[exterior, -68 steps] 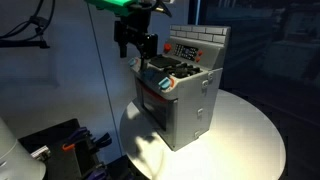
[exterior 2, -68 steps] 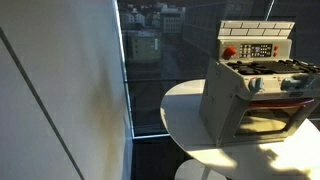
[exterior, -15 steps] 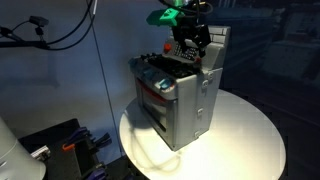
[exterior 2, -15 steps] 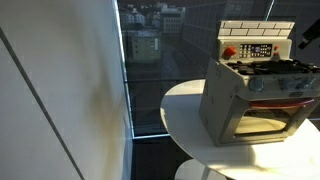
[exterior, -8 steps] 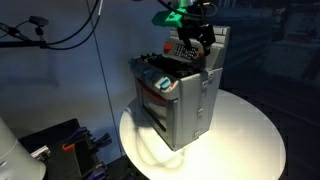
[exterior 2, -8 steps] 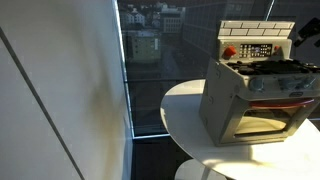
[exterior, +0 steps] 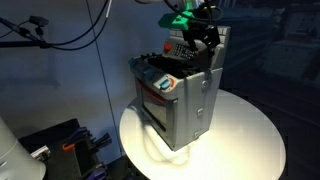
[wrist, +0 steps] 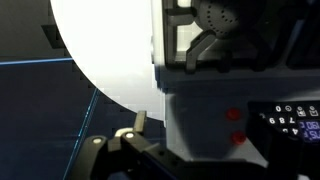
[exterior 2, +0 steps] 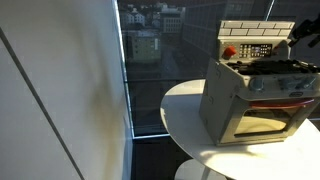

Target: Press the right top button on the stove

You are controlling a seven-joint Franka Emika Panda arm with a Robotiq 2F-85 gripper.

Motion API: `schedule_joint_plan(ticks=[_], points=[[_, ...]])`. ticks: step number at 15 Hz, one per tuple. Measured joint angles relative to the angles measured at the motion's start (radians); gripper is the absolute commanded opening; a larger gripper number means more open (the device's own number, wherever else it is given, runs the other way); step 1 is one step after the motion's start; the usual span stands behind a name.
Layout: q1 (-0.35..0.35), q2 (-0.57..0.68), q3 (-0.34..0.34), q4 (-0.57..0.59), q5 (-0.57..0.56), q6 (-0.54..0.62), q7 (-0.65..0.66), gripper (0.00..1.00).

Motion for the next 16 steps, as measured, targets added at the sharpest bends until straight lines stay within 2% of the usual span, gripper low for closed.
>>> schedule_joint_plan(ticks=[16], points=[[-0.010,0.084,0.017,0.077,0.047,0.000,0.000,1.00]])
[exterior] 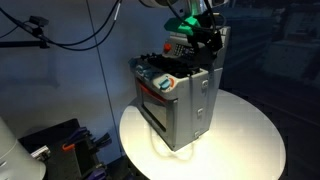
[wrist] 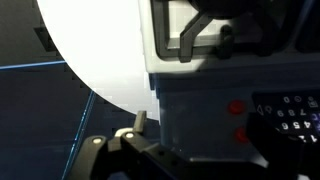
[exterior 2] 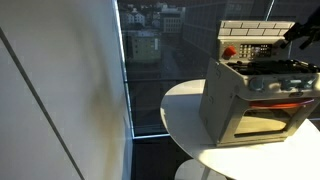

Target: Press the right top button on the stove

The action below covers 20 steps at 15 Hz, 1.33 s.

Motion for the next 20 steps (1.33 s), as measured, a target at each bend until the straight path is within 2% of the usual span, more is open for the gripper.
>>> schedule_joint_plan(ticks=[20], points=[[-0.011,0.035,0.011,0.035,0.010,0.000,0.000,1.00]])
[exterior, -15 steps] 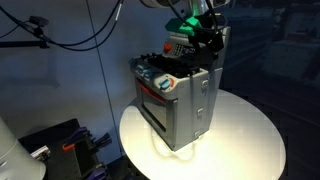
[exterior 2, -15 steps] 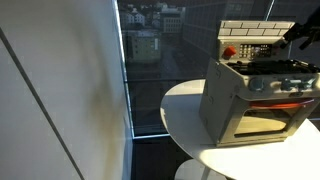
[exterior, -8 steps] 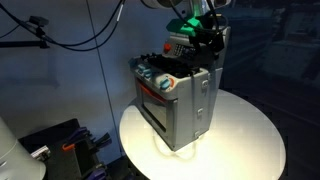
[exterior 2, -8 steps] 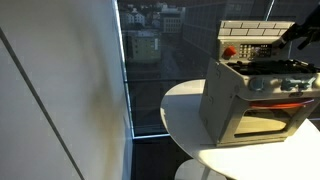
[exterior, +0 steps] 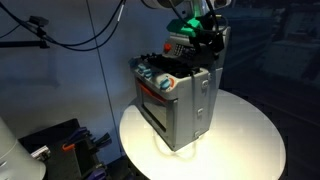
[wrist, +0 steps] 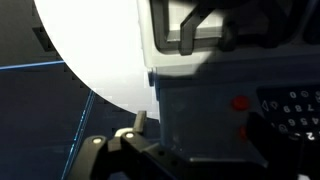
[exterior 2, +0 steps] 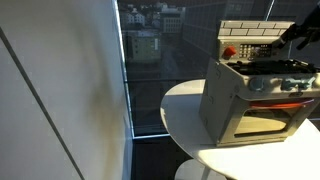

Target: Press the right top button on the stove

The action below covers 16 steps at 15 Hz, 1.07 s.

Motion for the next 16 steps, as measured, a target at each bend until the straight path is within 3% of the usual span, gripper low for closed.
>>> schedule_joint_plan(ticks=[16], points=[[-0.015,0.014,0.013,0.013,0.032,-0.002,-0.003,1.00]])
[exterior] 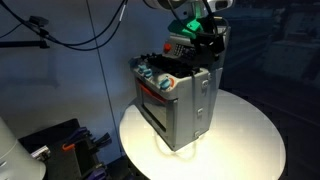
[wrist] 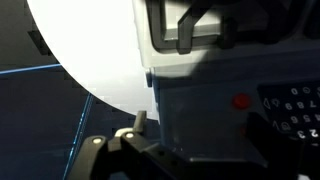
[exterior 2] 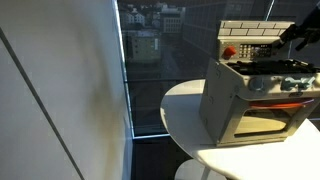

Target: Press the right top button on the stove

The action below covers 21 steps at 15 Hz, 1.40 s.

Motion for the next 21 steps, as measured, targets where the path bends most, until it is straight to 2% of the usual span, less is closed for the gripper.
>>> schedule_joint_plan(ticks=[4,8,21], points=[[-0.001,-0.006,0.000,0.000,0.000,-0.022,-0.001,1.00],[-0.001,-0.028,0.000,-0.002,0.000,-0.095,-0.003,1.00],[-0.012,-0.152,-0.014,-0.005,-0.036,-0.433,-0.011,1.00]])
